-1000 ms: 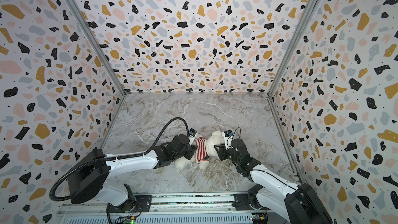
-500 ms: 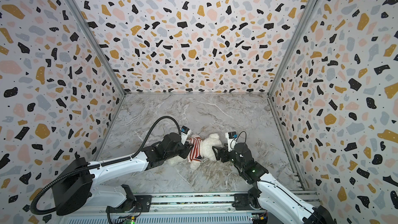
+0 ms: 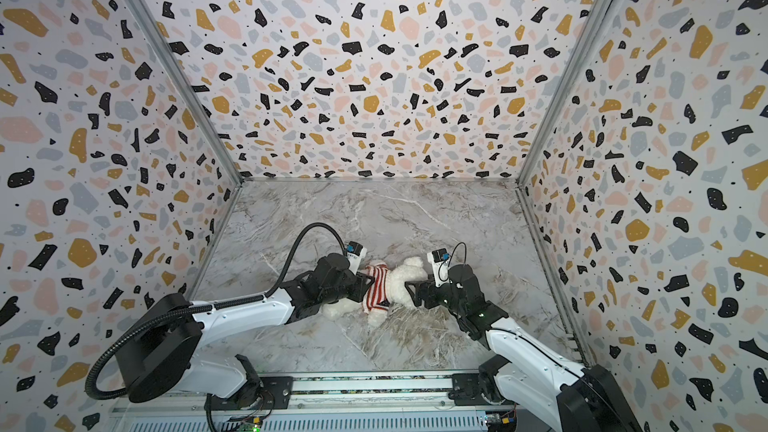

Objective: Dress the teddy bear

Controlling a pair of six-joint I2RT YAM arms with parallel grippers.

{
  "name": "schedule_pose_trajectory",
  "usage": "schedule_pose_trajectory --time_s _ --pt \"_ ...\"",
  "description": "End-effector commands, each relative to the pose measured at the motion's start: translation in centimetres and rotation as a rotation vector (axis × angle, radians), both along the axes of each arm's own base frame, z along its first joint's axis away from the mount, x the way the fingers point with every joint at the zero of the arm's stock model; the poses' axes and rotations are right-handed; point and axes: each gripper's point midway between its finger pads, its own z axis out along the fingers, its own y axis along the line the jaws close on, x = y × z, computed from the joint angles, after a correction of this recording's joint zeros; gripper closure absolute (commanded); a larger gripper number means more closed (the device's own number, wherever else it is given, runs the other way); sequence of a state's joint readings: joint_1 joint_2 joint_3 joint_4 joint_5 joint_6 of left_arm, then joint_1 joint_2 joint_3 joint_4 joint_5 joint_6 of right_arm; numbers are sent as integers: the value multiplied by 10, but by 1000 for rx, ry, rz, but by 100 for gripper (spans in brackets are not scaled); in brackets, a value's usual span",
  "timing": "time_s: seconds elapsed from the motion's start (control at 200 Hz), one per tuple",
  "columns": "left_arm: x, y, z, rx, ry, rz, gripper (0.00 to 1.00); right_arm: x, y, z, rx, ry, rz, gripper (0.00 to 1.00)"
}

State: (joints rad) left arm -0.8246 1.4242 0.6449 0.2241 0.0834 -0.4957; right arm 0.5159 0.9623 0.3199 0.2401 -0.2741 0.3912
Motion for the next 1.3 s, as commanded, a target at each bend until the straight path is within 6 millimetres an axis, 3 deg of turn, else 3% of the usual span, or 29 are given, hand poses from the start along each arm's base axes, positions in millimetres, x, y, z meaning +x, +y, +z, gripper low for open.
schedule_pose_trajectory --time_s 0.0,0.24,0.42,0.641,0.851,0.991,1.176,1.296 --pt "-17 -7 -3 -73 40 -68 79 6 8 19 47 -52 25 10" --pt "-38 9 -35 25 56 -78 81 9 2 3 39 -1 -23 5" --pt "-44 7 -39 6 53 -83 81 5 6 -14 38 41 -1 7" --pt "-46 4 -35 -6 46 -85 81 0 4 -18 42 36 3 45" --pt "-48 1 -21 -84 43 -82 81 -10 11 -18 61 30 73 73" --pt "-50 0 -7 -156 43 -80 76 -14 14 -9 78 -14 105 87" --pt "-41 5 30 -358 63 -44 66 -18 20 14 64 -153 133 99" --pt "-37 6 42 -403 63 -38 64 -19 19 39 75 -288 104 100"
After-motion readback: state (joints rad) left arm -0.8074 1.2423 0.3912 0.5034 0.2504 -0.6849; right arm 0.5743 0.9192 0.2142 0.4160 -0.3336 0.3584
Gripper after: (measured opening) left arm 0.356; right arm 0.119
